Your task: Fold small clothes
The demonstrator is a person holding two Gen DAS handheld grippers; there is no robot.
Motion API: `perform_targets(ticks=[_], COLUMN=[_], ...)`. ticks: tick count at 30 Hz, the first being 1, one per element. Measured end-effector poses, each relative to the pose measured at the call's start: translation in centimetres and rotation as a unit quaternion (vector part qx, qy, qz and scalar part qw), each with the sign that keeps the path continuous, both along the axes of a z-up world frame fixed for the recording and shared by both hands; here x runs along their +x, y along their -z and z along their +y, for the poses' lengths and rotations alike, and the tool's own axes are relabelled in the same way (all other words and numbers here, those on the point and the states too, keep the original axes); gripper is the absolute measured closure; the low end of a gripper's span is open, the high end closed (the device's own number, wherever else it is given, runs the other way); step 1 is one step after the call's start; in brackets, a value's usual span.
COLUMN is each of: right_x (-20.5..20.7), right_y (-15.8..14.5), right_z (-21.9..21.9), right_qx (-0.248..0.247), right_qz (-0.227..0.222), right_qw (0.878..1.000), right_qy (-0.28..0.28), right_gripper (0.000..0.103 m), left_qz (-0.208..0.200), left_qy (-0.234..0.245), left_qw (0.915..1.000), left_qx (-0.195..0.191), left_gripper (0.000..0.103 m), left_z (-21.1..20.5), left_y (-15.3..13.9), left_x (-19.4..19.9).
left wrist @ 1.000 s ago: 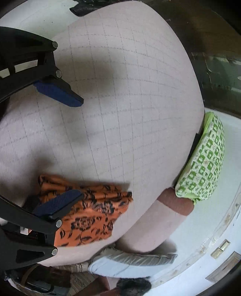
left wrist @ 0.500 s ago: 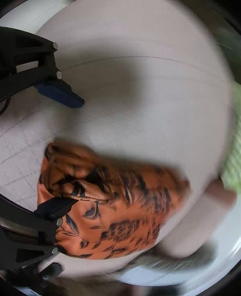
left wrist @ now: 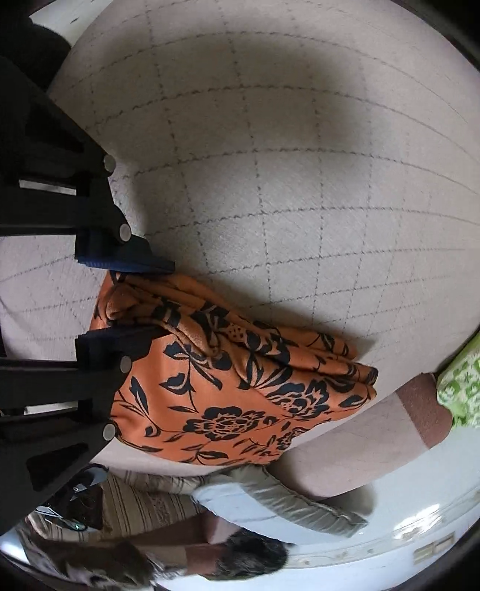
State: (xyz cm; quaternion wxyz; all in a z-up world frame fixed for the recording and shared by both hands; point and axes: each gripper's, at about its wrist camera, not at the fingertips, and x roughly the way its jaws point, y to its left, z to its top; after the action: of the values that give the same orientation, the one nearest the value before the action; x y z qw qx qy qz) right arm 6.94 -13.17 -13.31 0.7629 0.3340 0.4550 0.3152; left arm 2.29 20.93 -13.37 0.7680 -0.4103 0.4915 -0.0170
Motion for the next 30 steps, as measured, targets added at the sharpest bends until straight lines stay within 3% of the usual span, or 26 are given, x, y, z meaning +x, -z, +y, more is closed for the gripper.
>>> perform_targets(ticks=[2,4,5,7,10,13,15,17,20,23,25,26,28,30], right_x=[-0.6,-0.9,-0.9,-0.6,-0.5,0.3,1.7,3.2,6.2,8.0,8.5,8.5,8.3,8.4], right_y=[-1.4,-2.1,-1.7,-0.4,1.4,1.4,0.5,-0.2,-0.8,0.5,1.9,2.6,2.5,2.1], right_z=[-1.4,-3.0,-3.8,-4.8,-5.1,-4.4,-4.3,-4.3,-3.6,-2.6,-2.0,-1.8,-1.8,-1.4], right_qx=[0.017,0.003,-0.009,-0.011,-0.002,-0.005,-0.009,-0.013,-0.012,-0.008,-0.021,-0.025,-0.029,-0.046], right_qz=[-0.022,-0.035,-0.024,0.005,0.037,0.037,0.024,0.015,0.016,0.042,0.059,0.063,0.049,0.045], right_qw=[1.000,0.999,0.998,0.998,0.998,0.998,0.998,0.998,0.998,0.998,0.997,0.997,0.998,0.998], right_qy=[0.014,0.035,0.049,0.055,0.051,0.044,0.050,0.058,0.054,0.040,0.036,0.035,0.033,0.021], right_gripper=[0.021,0.020,0.019,0.019,0.019,0.019,0.019,0.019,0.019,0.019,0.019,0.019,0.019,0.019], left_qz=[-0.007,-0.014,-0.019,-0.021,-0.021,-0.041,-0.057,-0.075,-0.095,-0.073,-0.044,-0.035,-0.039,-0.036], left_qy=[-0.002,-0.010,-0.012,-0.010,0.005,0.023,0.027,0.029,0.056,0.080,0.093,0.087,0.053,0.052], left_qw=[0.9993,0.9964,0.9941,0.9940,0.9978,0.9989,0.9978,0.9952,0.9903,0.9903,0.9911,0.9951,0.9955,0.9931], left_qx=[-0.035,-0.083,-0.106,-0.107,-0.063,-0.008,0.022,0.057,0.085,0.087,0.084,0.032,-0.068,-0.099], left_gripper=[0.076,0.073,0.073,0.071,0.068,0.067,0.050,0.039,0.039,0.039,0.061,0.068,0.071,0.072], left_z=[0.9,2.2,2.7,2.8,2.4,1.8,1.8,2.0,1.3,0.4,0.5,1.3,3.5,4.1], left_y=[1.0,2.3,2.8,2.8,1.4,-1.0,-2.7,-4.5,-5.7,-3.9,-1.9,-0.1,1.7,2.2], left_x=[-0.4,-0.8,-1.0,-1.1,-1.3,-1.3,-1.2,-0.5,2.3,5.3,6.1,6.3,5.9,6.0])
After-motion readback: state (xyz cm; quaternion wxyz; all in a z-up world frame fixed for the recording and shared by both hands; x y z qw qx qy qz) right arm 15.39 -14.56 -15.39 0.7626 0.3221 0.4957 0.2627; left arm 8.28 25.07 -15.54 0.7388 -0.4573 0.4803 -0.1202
